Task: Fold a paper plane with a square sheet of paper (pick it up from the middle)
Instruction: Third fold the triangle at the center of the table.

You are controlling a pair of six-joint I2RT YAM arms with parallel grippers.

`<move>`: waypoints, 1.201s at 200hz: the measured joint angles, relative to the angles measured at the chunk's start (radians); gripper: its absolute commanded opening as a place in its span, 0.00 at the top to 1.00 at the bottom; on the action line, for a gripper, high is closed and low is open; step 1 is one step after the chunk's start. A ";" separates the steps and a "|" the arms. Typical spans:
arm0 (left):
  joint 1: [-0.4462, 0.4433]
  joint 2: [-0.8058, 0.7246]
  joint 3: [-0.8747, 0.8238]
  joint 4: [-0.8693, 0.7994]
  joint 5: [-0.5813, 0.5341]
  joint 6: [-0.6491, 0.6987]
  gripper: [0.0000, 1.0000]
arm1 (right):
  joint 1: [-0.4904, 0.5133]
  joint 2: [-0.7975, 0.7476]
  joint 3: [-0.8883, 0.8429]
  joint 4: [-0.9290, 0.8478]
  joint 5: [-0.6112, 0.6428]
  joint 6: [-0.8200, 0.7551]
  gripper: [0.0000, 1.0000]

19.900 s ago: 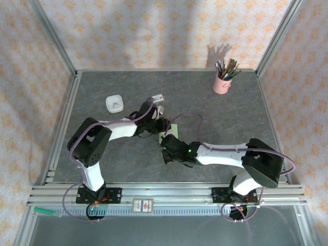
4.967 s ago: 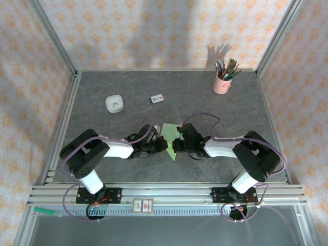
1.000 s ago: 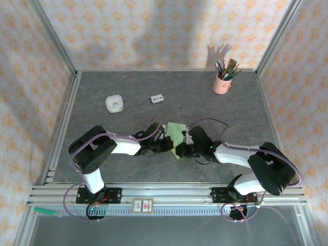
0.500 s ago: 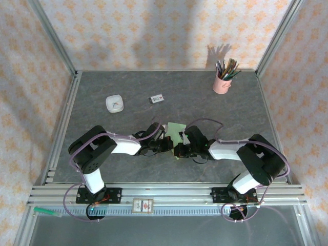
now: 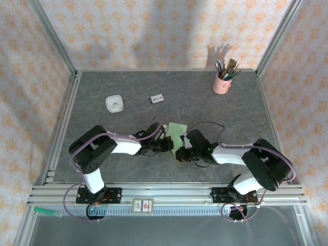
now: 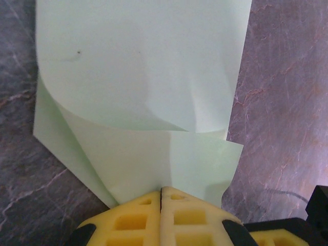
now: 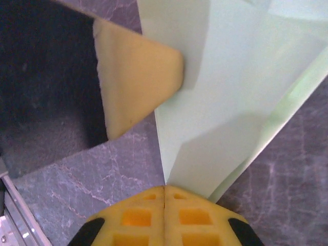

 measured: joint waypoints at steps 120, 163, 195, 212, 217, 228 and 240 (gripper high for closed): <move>0.000 0.000 0.001 -0.001 0.000 0.001 0.96 | -0.031 -0.078 0.057 -0.136 -0.029 0.018 0.96; 0.000 0.000 0.003 -0.004 0.000 0.001 0.96 | -0.042 -0.038 0.066 -0.091 -0.043 0.027 0.97; 0.000 0.000 0.007 -0.011 0.000 0.001 0.96 | -0.056 0.024 0.065 -0.058 -0.048 0.027 0.98; 0.000 0.000 0.010 -0.016 0.001 0.001 0.96 | -0.070 0.047 0.052 -0.033 -0.051 0.027 0.98; 0.000 0.000 0.011 -0.018 0.002 0.001 0.96 | -0.073 0.051 0.045 -0.019 -0.058 0.026 0.99; 0.000 0.000 0.012 -0.019 0.003 0.000 0.95 | -0.080 0.051 0.034 0.002 -0.067 0.027 0.99; 0.000 0.000 0.013 -0.019 0.004 0.000 0.95 | -0.082 0.051 0.023 0.021 -0.071 0.027 0.99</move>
